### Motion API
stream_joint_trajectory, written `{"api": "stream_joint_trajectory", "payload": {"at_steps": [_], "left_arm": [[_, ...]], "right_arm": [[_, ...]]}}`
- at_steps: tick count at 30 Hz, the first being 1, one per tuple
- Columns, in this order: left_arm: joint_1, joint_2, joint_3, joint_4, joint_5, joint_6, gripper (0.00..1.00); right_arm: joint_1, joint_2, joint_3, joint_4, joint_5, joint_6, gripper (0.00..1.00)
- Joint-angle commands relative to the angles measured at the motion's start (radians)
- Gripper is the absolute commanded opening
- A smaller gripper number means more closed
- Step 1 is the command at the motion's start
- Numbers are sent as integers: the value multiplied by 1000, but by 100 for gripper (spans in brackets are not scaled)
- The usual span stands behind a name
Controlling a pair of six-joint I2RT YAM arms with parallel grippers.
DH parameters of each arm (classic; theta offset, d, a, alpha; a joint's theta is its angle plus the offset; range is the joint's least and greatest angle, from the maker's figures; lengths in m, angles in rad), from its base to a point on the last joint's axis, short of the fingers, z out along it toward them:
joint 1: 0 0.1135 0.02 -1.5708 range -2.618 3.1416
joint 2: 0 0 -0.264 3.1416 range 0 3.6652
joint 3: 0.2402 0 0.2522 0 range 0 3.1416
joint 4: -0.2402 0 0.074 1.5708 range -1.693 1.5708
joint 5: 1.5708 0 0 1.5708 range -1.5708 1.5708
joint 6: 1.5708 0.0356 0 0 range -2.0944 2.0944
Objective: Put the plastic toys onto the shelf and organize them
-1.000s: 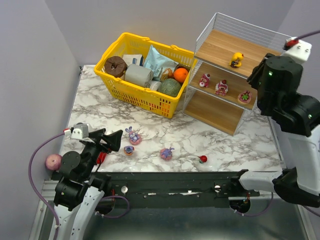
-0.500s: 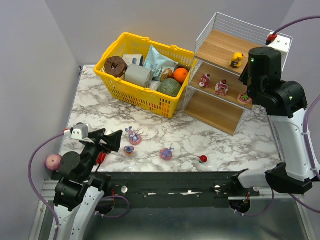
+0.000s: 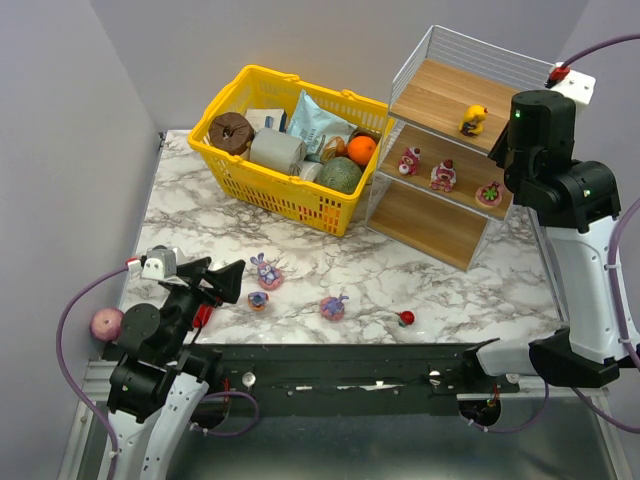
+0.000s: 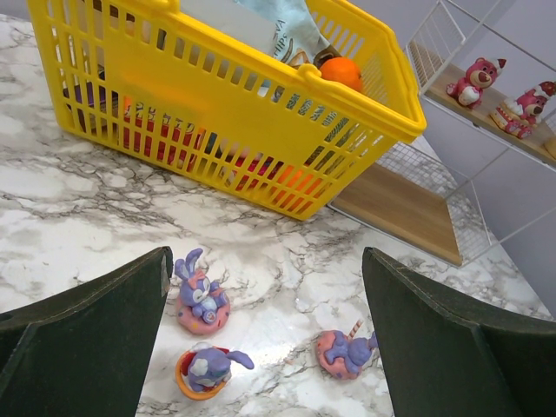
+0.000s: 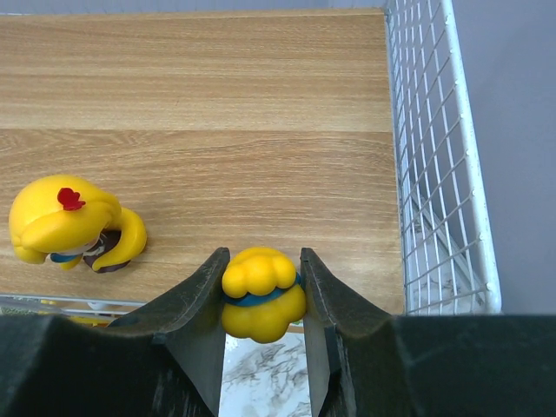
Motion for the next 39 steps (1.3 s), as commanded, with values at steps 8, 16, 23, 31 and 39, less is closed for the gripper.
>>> {"api": "stream_joint_trajectory", "payload": {"at_steps": [8, 16, 23, 31, 39], "left_arm": [[-3, -14, -2, -7, 1, 3, 99], [-3, -16, -3, -7, 0, 3, 99], [-3, -16, -2, -8, -2, 5, 99], [-3, -16, 0, -8, -2, 3, 99], [-3, -16, 0, -8, -2, 2, 99]], "right_arm": [[-50, 5, -23, -6, -36, -17, 17], [-76, 29, -32, 16, -52, -26, 17], [-102, 22, -65, 63, -56, -37, 22], [-112, 11, -78, 83, -92, -48, 43], [-111, -1, -71, 85, -142, -55, 59]]}}
